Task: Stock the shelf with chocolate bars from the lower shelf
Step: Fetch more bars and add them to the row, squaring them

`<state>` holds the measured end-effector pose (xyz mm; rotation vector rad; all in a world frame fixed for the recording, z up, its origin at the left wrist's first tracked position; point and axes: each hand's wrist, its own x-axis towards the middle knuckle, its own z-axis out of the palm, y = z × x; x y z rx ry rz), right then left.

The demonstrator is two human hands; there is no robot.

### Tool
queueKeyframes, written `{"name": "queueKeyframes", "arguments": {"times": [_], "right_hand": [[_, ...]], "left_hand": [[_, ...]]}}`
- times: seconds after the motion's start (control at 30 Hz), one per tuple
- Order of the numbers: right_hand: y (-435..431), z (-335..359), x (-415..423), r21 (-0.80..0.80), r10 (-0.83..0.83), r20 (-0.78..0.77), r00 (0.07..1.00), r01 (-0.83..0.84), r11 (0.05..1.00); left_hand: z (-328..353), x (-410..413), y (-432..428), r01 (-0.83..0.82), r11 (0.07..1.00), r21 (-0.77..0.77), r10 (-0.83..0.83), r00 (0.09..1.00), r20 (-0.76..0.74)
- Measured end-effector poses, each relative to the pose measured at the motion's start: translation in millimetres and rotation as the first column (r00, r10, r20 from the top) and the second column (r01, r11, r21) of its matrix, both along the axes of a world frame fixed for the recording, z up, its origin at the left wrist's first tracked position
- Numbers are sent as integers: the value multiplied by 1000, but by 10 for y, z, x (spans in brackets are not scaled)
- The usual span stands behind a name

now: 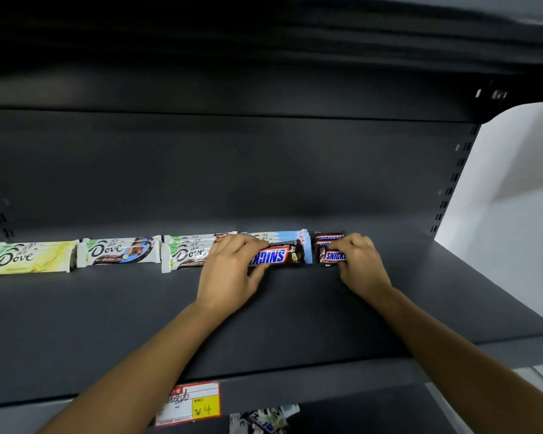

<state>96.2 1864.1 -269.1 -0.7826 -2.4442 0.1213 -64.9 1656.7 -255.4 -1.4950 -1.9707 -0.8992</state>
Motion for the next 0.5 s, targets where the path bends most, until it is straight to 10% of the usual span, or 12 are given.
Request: {"name": "queueKeyframes", "arguments": {"times": [0.5], "right_hand": [[-10,-31,-5,-18,-44,84,995,46,999]], "left_hand": [[-92,-81,-29,-40,999,19,39,998,52]]}}
